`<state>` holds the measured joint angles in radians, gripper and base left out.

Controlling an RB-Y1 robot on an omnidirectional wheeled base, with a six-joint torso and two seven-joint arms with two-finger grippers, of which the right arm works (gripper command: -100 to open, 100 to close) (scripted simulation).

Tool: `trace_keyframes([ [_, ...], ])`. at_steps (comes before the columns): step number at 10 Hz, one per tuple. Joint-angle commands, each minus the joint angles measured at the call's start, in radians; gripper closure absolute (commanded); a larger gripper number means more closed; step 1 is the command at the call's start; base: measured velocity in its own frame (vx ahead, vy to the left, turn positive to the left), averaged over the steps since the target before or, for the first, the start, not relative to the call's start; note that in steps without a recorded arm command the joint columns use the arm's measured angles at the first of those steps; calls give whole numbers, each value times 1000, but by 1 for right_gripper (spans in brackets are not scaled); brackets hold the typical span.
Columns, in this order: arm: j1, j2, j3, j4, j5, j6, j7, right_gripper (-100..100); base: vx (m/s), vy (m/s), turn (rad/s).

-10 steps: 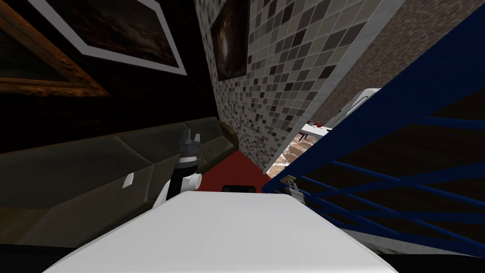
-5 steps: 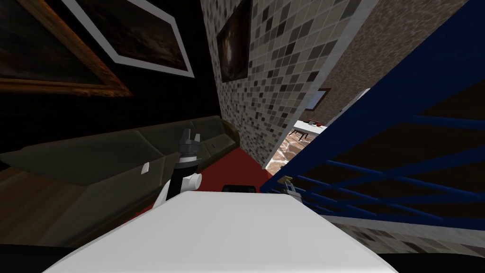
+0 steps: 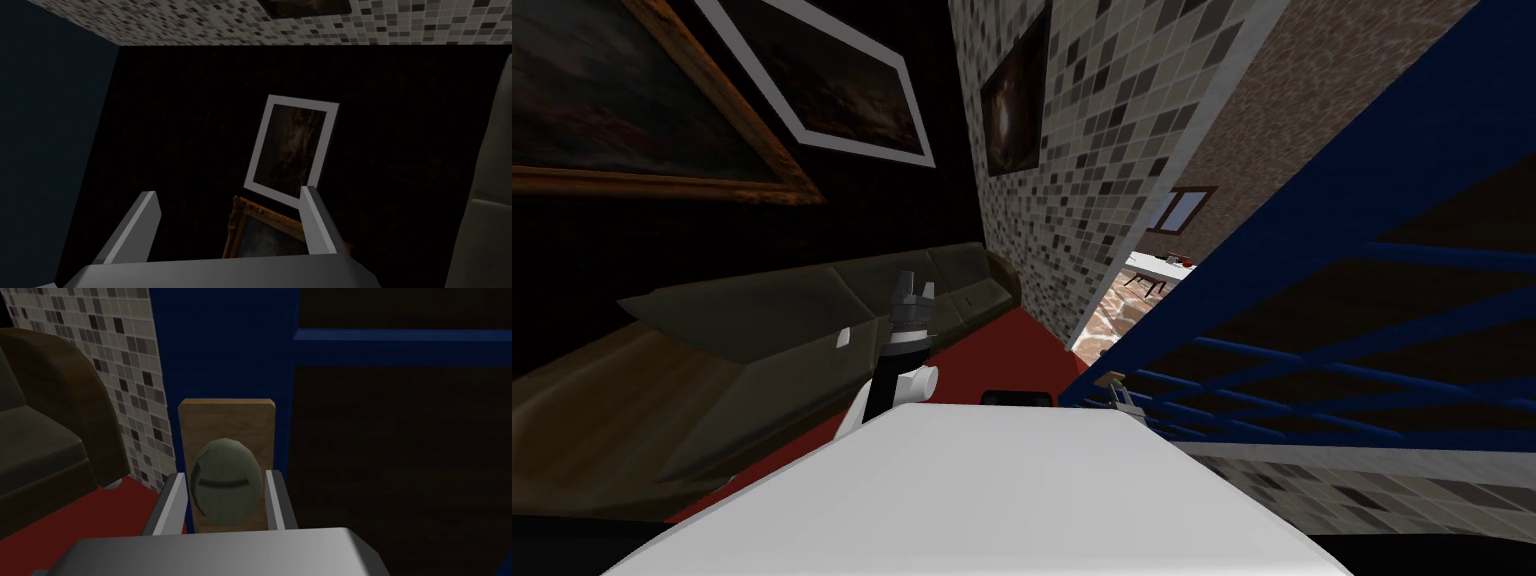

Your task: Pull the door open

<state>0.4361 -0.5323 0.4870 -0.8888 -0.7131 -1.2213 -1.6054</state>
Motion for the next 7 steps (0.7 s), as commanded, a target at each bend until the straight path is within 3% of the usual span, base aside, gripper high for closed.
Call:
trace_keyframes([
  [1, -4, -4, 14, 14, 13, -15, -11, 100, -198, -41, 76],
  [7, -17, -16, 46, 44, 40, -43, -38, 100, -176, -21, 82],
])
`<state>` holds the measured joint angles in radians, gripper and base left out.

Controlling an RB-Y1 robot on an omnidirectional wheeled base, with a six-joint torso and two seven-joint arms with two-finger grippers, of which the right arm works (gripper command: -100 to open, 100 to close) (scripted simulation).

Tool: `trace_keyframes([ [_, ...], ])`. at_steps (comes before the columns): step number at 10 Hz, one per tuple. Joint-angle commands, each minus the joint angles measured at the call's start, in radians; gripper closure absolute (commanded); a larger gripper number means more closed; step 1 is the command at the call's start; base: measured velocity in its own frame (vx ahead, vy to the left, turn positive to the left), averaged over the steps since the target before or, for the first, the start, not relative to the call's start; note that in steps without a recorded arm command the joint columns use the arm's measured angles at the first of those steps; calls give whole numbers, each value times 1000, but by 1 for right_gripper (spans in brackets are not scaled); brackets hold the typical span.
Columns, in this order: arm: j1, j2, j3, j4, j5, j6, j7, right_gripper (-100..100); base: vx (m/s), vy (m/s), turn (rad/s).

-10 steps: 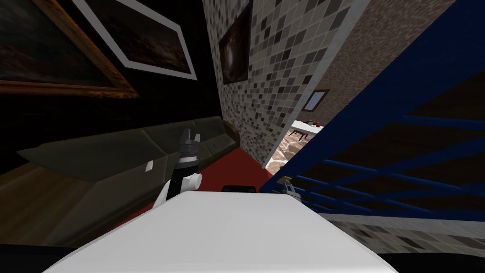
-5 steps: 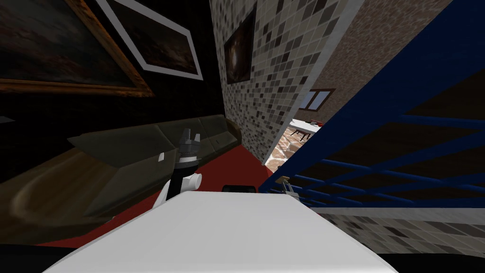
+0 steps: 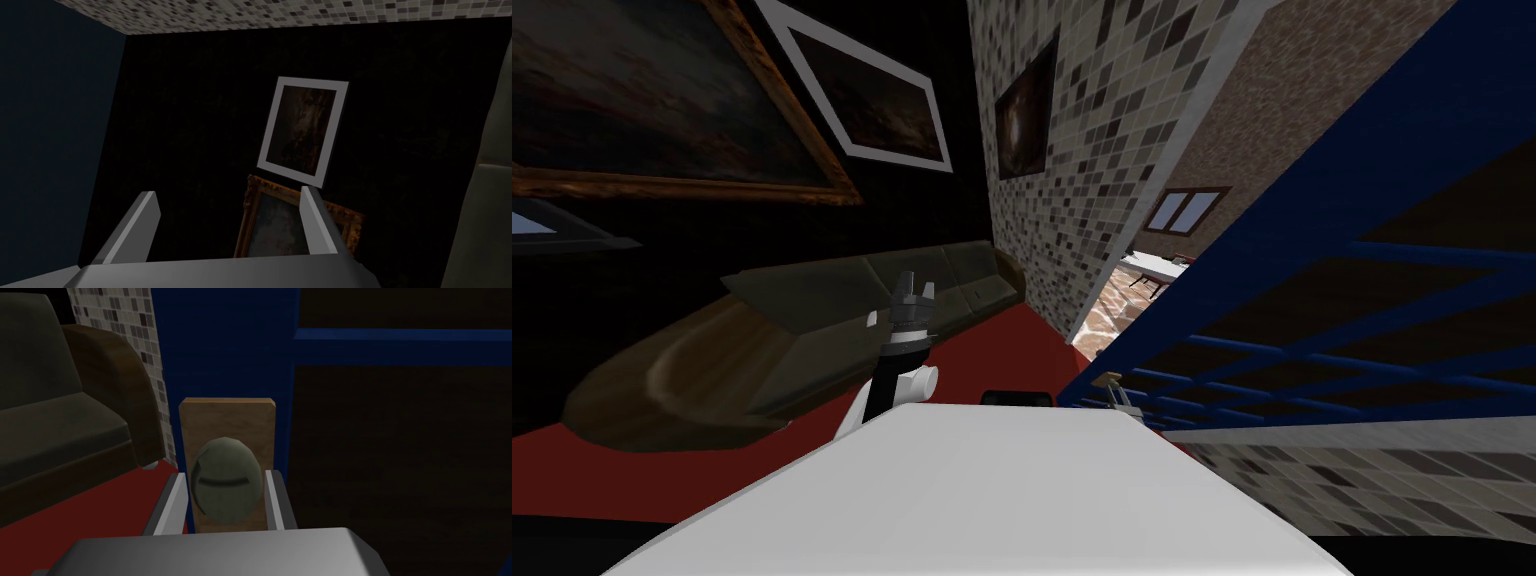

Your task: Pull the door open

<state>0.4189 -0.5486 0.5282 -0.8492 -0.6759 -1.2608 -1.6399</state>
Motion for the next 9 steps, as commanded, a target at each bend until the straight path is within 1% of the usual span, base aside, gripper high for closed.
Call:
trace_keyframes([
  [1, -2, -3, 9, 11, 5, -10, -9, 100, -193, -59, 104],
  [4, -11, -15, 26, 39, 15, -35, -32, 100, -239, -40, 141],
  [5, -14, -19, 32, 50, 19, -45, -40, 100, -227, -10, 157],
  [7, -18, -25, 40, 62, 23, -56, -51, 100, -213, -5, 93],
  [8, -16, -23, 37, 52, 22, -47, -44, 100, -102, -3, 15],
  [9, -22, -25, 42, 62, 26, -50, -52, 100, -131, -6, 114],
])
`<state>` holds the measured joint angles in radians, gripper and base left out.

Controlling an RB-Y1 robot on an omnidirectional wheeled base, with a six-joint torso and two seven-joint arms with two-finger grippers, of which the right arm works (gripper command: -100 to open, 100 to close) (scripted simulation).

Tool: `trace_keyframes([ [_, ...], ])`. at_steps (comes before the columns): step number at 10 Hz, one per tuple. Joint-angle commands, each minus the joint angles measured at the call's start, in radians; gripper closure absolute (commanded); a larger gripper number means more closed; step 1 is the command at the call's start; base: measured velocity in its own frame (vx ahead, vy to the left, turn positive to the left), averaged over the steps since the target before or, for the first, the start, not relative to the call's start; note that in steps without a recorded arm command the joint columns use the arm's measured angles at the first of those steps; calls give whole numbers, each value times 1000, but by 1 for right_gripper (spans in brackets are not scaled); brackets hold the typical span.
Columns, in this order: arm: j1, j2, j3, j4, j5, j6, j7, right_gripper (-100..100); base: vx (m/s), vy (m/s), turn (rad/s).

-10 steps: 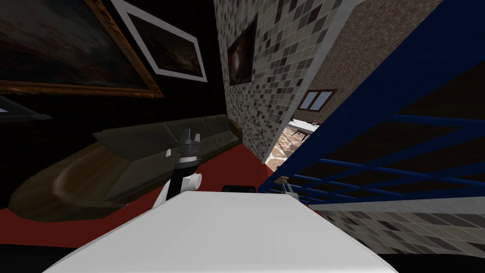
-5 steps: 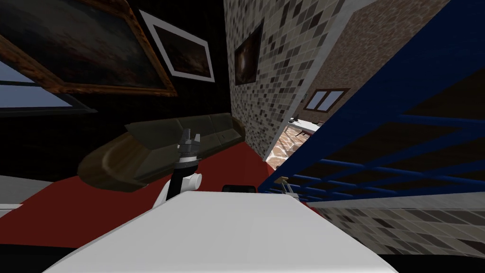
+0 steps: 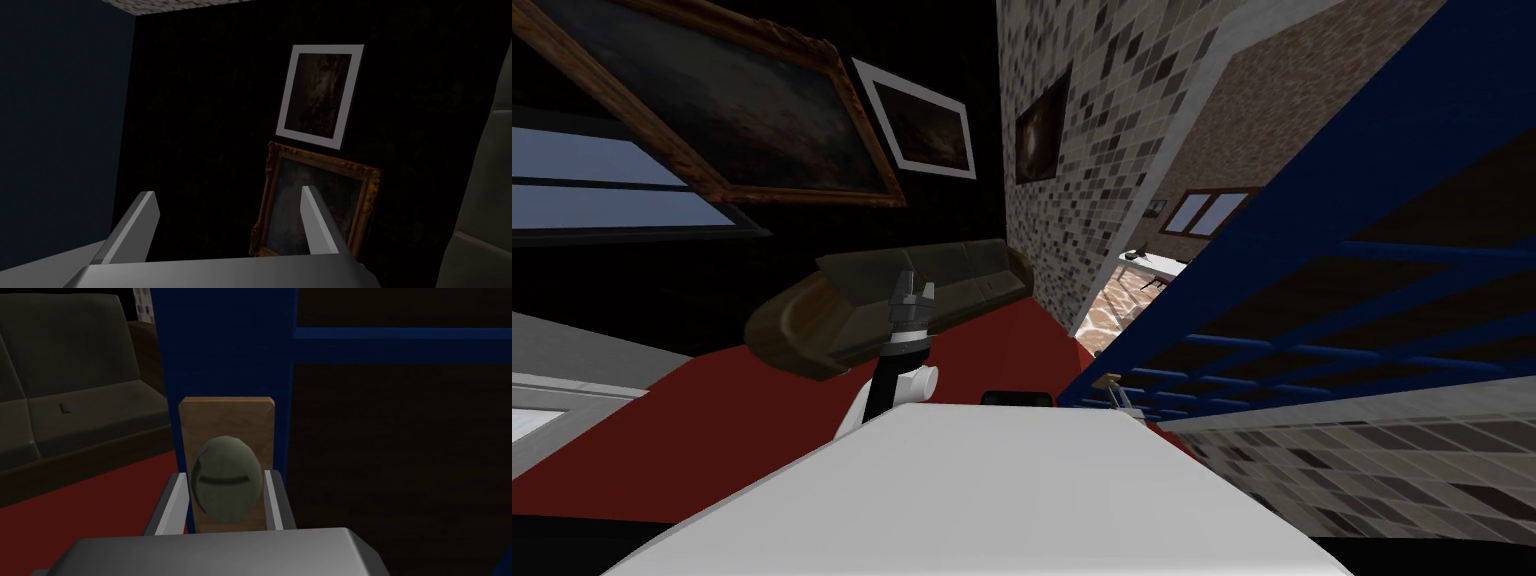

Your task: Pull the door open

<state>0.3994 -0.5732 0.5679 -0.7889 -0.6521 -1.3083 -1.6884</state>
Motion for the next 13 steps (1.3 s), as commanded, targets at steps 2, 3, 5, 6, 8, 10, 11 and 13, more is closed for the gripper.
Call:
trace_keyframes([
  [2, -10, -3, 6, 13, 6, -6, -11, 100, -214, -60, 138],
  [3, -15, -5, 8, 19, 9, -9, -16, 100, -212, -50, 108],
  [5, 4, 1, 1, 17, -3, -23, -9, -100, -175, 62, -143],
  [6, 12, 3, -1, 18, -7, -29, -8, -100, -165, 107, -106],
  [8, -6, 6, -11, 9, -10, -3, -2, -100, 32, 19, 18],
  [10, -16, 11, -18, 9, -13, 9, 1, -100, 231, -28, 57],
  [11, -25, 14, -24, 9, -15, 19, 3, -100, 239, -29, 52],
  [13, -16, 9, -21, 1, -14, 13, 2, 100, 52, -10, 4],
])
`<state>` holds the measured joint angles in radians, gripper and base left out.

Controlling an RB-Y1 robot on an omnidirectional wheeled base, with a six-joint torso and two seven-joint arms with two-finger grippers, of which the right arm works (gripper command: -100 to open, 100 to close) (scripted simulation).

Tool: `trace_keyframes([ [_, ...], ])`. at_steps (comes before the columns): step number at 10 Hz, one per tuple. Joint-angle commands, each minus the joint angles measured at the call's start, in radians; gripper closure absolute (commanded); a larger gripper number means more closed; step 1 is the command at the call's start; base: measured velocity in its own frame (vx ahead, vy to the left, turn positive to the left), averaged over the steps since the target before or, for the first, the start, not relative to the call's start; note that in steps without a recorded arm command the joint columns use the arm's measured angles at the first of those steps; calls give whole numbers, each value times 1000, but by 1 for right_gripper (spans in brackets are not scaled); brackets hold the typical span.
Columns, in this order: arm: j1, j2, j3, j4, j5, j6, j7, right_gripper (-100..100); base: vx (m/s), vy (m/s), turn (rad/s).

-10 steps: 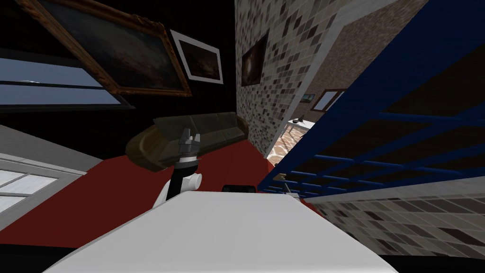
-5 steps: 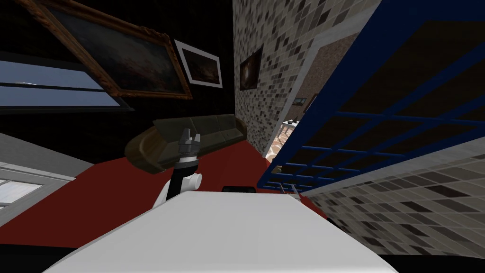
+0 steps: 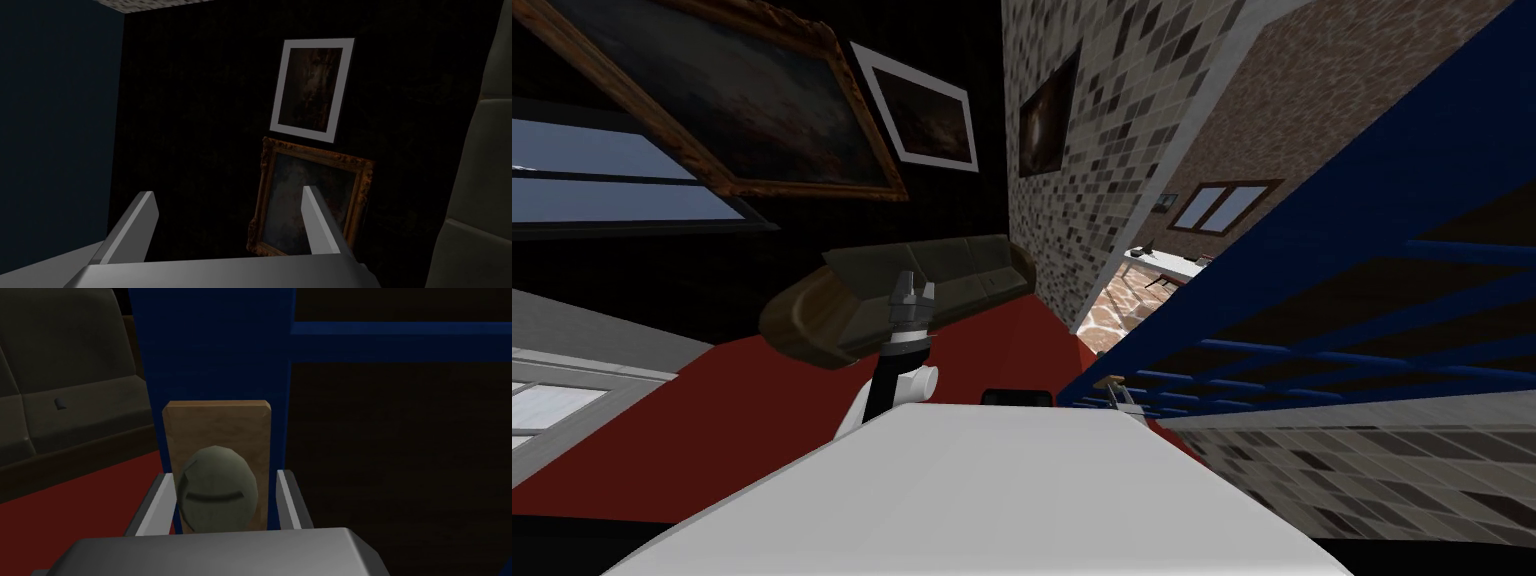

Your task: Pull the door open

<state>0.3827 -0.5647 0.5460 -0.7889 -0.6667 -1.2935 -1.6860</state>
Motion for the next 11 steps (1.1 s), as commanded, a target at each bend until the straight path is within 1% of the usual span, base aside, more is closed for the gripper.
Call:
trace_keyframes([
  [1, 1, 0, 1, 1, 0, -2, -1, 100, -38, 16, 13],
  [5, 1, 0, 1, 1, 0, -2, -1, 100, -18, 2, -2],
  [6, -3, -1, 9, 11, 6, -2, -7, 100, -98, -28, 138],
  [11, -19, -12, 26, 38, 21, -20, -29, 100, -195, -42, 117],
])
